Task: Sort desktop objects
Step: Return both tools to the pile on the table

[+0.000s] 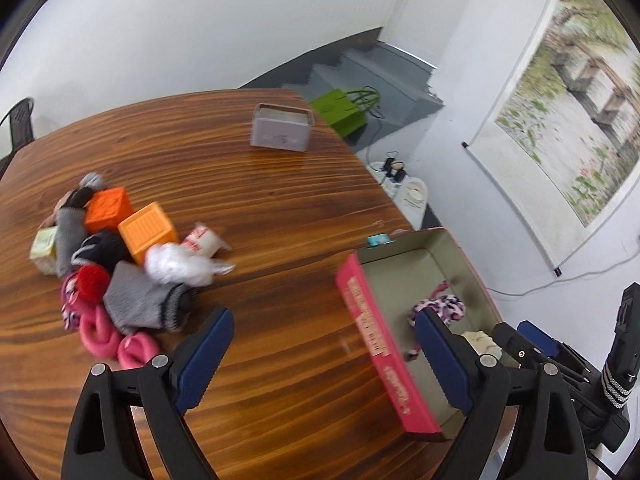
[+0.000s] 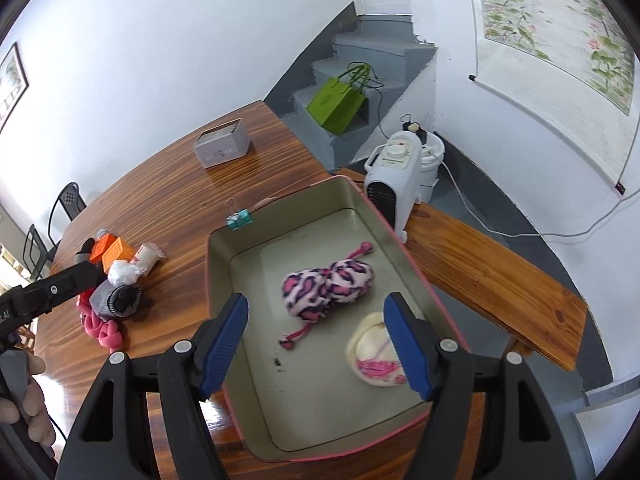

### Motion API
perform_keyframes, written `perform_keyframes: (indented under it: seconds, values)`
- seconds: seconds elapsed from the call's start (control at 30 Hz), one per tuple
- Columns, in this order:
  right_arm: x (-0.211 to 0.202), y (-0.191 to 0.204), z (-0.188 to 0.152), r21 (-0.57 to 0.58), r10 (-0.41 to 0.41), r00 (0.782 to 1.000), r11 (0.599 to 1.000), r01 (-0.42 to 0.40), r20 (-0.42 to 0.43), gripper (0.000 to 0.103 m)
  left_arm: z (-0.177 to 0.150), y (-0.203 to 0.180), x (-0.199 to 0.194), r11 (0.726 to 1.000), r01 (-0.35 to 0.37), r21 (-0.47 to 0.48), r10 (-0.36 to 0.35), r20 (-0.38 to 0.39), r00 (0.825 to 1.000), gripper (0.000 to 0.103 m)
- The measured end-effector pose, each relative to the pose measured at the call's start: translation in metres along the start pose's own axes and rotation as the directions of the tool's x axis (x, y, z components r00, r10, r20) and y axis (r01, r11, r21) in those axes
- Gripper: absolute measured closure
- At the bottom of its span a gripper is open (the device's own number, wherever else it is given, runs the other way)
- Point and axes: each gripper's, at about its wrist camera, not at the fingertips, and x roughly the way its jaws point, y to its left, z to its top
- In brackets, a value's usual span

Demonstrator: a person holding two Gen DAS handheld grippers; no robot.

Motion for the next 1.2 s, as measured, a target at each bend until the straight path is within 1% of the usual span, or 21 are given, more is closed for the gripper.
perform_keyframes:
  seconds: [0.17, 0.33, 0.47, 0.53, 0.63, 0.77, 0.93, 1.07, 1.2]
  values:
    - [0.005, 0.030, -0.002, -0.046, 0.038, 0.999, 0.998, -0.038, -0.016, 0.029, -0.014, 0.047, -0.014, 0.993, -0.049, -0.108, 0.050, 0.004, 0.999, 0.010]
    - [0.011, 0.060, -0.008, -0.082, 0.072, 0.997, 0.994, -0.075, -0.038, 0.029, -0.028, 0.094, -0.032, 0.975, -0.117, -0.189, 0.120, 0.009, 0.993, 0.009]
    - [0.015, 0.085, -0.012, -0.110, 0.099, 0.994, 0.988, -0.104, -0.052, 0.029, -0.040, 0.131, -0.046, 0.954, -0.173, -0.244, 0.179, 0.000, 0.984, 0.009]
    - [0.017, 0.098, -0.014, -0.122, 0.111, 0.992, 0.986, -0.118, -0.060, 0.029, -0.046, 0.152, -0.055, 0.939, -0.201, -0.280, 0.208, -0.006, 0.978, 0.009]
    - [0.020, 0.115, -0.018, -0.137, 0.129, 0.989, 0.981, -0.138, -0.074, 0.029, -0.054, 0.178, -0.066, 0.919, -0.226, -0.323, 0.234, -0.013, 0.972, 0.009]
    - [0.024, 0.137, -0.023, -0.153, 0.146, 0.985, 0.975, -0.158, -0.091, 0.029, -0.062, 0.204, -0.080, 0.905, -0.250, -0.345, 0.261, -0.014, 0.965, 0.009]
    - [0.030, 0.165, -0.030, -0.171, 0.162, 0.980, 0.969, -0.180, -0.113, 0.029, -0.064, 0.227, -0.092, 0.895, -0.267, -0.358, 0.284, -0.005, 0.959, 0.009]
    - [0.034, 0.182, -0.034, -0.173, 0.162, 0.979, 0.968, -0.182, -0.125, 0.029, -0.060, 0.243, -0.094, 0.895, -0.278, -0.350, 0.293, -0.009, 0.956, 0.009]
    - [0.037, 0.197, -0.038, -0.176, 0.157, 0.979, 0.968, -0.179, -0.133, 0.029, -0.047, 0.262, -0.088, 0.900, -0.290, -0.326, 0.306, -0.004, 0.952, 0.009]
